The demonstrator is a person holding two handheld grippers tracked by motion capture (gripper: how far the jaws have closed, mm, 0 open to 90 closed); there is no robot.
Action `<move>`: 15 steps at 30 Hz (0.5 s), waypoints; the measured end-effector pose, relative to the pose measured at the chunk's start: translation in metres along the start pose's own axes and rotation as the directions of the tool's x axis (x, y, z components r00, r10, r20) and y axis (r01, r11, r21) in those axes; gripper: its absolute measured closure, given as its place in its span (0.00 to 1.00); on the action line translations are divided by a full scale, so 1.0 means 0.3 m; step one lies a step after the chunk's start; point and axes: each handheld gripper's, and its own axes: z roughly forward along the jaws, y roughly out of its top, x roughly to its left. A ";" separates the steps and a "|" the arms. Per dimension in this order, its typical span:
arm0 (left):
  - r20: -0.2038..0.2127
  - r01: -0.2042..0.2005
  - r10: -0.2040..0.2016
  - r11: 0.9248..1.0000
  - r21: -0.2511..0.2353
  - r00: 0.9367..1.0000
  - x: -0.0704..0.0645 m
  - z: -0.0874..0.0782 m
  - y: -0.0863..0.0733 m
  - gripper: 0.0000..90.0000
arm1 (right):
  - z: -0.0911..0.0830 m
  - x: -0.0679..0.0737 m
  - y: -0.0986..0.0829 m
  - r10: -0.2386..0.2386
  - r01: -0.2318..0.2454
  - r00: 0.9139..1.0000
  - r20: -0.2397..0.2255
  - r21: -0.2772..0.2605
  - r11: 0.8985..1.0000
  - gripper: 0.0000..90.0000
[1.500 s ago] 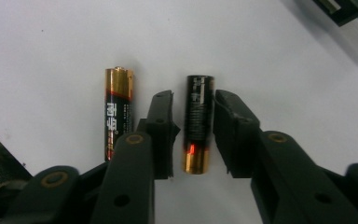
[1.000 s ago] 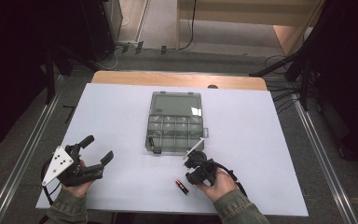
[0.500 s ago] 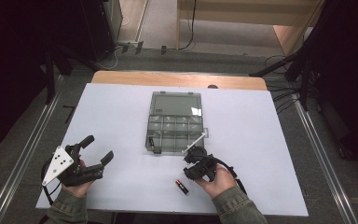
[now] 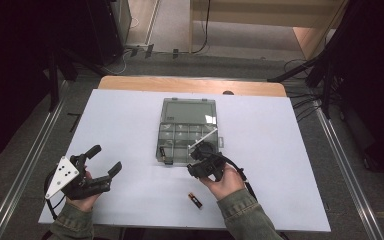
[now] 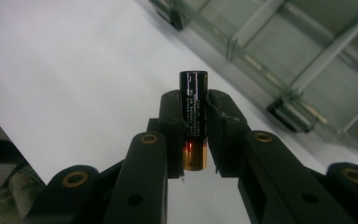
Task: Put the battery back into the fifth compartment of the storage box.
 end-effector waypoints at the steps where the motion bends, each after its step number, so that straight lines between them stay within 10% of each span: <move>1: 0.001 0.000 0.000 1.000 0.000 1.000 0.000 0.000 0.000 0.16 | 0.000 0.001 0.008 0.001 -0.001 1.000 -0.001 -0.003 1.000 0.86; 15: 0.000 0.000 0.000 1.000 -0.001 1.000 0.002 -0.001 0.001 0.16 | 0.025 0.018 0.099 0.048 -0.051 0.998 -0.037 -0.068 0.996 0.86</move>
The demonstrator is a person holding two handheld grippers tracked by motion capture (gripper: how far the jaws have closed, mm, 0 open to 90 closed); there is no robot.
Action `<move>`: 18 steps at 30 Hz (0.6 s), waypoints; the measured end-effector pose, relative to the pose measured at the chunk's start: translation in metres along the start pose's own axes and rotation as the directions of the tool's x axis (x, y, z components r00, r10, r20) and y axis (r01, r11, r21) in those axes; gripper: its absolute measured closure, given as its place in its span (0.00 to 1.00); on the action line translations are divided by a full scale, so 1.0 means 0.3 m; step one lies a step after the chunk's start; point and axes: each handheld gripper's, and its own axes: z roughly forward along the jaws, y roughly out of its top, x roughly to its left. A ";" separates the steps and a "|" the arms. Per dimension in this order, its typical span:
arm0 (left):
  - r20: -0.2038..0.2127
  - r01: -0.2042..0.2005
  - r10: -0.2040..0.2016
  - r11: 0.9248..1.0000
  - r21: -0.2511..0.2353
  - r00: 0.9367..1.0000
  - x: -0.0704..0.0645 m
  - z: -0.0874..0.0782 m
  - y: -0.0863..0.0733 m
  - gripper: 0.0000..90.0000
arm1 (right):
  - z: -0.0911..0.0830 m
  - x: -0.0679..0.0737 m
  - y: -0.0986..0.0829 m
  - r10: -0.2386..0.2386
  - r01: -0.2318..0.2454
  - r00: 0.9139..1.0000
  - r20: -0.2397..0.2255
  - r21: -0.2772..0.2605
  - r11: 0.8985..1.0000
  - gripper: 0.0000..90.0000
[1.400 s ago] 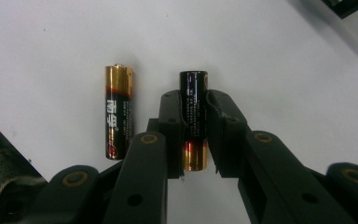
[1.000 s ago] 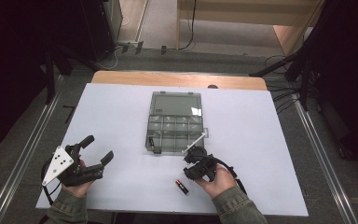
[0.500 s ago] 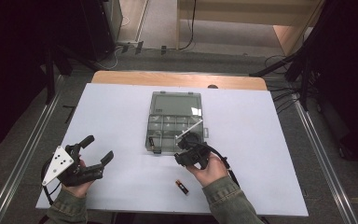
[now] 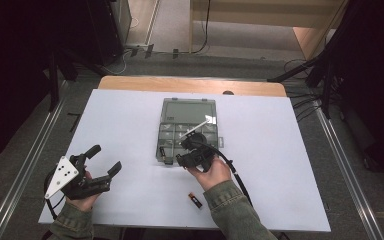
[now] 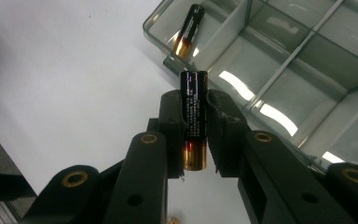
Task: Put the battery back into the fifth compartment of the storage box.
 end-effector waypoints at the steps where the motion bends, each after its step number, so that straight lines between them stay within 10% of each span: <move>1: 0.000 0.000 0.000 1.000 0.000 1.000 0.000 0.000 0.000 0.16 | 0.003 -0.002 0.004 0.005 -0.005 1.000 -0.001 -0.007 1.000 0.86; 18: 0.001 -0.001 0.001 1.000 -0.001 1.000 0.001 -0.001 0.001 0.16 | 0.038 -0.022 0.053 0.142 -0.148 0.987 -0.075 -0.093 0.985 0.86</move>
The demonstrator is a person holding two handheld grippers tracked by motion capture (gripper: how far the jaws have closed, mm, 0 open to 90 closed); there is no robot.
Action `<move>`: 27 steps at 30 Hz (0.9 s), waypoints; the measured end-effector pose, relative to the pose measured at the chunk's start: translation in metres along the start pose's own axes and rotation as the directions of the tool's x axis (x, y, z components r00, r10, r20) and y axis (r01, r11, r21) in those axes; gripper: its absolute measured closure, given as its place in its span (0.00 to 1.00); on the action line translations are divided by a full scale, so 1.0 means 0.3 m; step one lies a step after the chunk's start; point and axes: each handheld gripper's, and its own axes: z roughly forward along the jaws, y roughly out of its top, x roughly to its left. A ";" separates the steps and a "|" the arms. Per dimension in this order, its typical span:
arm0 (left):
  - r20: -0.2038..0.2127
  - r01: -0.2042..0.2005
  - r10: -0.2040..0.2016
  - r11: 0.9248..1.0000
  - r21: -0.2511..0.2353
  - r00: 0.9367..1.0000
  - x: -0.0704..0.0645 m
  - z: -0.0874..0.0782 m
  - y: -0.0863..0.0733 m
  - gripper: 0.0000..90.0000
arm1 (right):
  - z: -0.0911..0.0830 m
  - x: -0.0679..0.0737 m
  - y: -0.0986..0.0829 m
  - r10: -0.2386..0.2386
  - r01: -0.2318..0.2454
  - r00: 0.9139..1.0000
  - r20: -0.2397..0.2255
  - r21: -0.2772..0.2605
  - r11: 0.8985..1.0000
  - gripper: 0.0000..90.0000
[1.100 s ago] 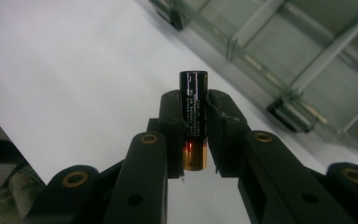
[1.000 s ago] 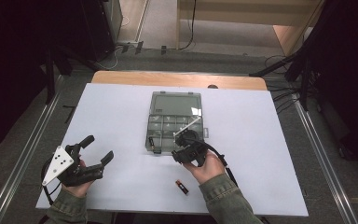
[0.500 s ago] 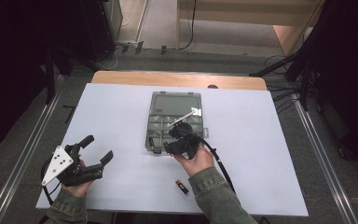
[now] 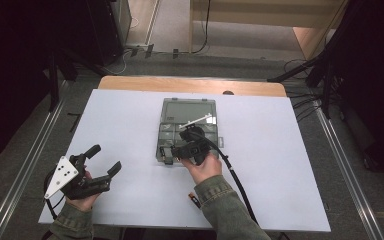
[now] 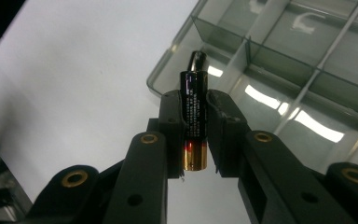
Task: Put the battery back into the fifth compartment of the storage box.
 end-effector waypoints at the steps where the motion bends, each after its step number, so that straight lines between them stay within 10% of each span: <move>1: 0.000 0.000 0.000 1.000 0.000 1.000 0.000 0.000 0.000 0.16 | 0.002 0.001 0.004 0.021 -0.022 1.000 -0.014 -0.011 1.000 0.86; 7: 0.000 0.003 -0.003 1.000 -0.001 1.000 0.001 0.001 0.000 0.16 | 0.029 0.003 0.026 0.075 -0.079 0.993 -0.088 -0.036 0.996 0.86; 27: 0.001 0.004 -0.004 1.000 -0.005 1.000 0.004 0.004 0.000 0.16 | 0.096 -0.005 0.080 0.190 -0.193 0.979 -0.070 -0.050 0.980 0.84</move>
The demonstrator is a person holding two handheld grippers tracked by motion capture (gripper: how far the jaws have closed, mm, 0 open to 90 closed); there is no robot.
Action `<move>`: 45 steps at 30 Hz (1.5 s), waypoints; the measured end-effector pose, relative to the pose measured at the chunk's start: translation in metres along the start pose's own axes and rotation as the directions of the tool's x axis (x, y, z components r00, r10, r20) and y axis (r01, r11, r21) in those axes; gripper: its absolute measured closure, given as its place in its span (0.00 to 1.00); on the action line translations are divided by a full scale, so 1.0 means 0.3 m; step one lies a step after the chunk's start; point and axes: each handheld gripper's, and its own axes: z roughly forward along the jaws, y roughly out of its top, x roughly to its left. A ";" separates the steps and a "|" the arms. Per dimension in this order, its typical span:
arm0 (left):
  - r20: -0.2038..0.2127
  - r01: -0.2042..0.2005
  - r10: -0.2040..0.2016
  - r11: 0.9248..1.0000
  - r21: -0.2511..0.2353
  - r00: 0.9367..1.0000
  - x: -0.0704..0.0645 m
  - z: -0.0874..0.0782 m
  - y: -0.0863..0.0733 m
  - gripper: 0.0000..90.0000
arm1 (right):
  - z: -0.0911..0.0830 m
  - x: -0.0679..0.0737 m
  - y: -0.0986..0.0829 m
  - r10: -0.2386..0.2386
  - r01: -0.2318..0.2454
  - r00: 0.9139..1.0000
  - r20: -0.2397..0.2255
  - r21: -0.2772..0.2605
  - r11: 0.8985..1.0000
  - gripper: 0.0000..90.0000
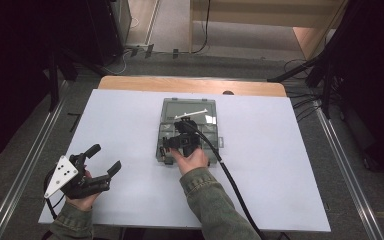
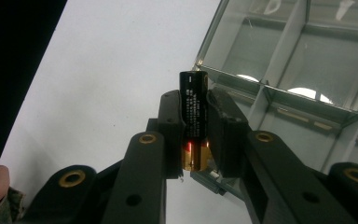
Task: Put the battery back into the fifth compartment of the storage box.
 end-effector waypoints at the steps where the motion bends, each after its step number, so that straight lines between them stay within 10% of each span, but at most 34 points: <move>1: 0.001 -0.001 0.001 1.000 0.000 1.000 0.000 0.000 0.000 0.16 | 0.001 -0.001 0.000 0.004 -0.004 1.000 0.001 0.000 1.000 0.76; 9: -0.001 -0.002 0.002 1.000 0.001 1.000 0.000 -0.001 0.000 0.16 | -0.026 0.010 -0.010 -0.032 0.032 0.999 0.007 -0.009 0.999 0.42; 21: 0.000 -0.002 0.002 1.000 0.002 1.000 -0.001 -0.001 0.000 0.16 | -0.067 0.042 -0.046 -0.152 0.151 0.986 0.069 0.025 0.988 0.19; 45: -0.002 -0.003 0.003 1.000 0.005 1.000 -0.002 0.000 -0.001 0.16 | -0.163 -0.013 -0.167 -0.281 0.269 0.951 0.126 0.104 0.958 0.00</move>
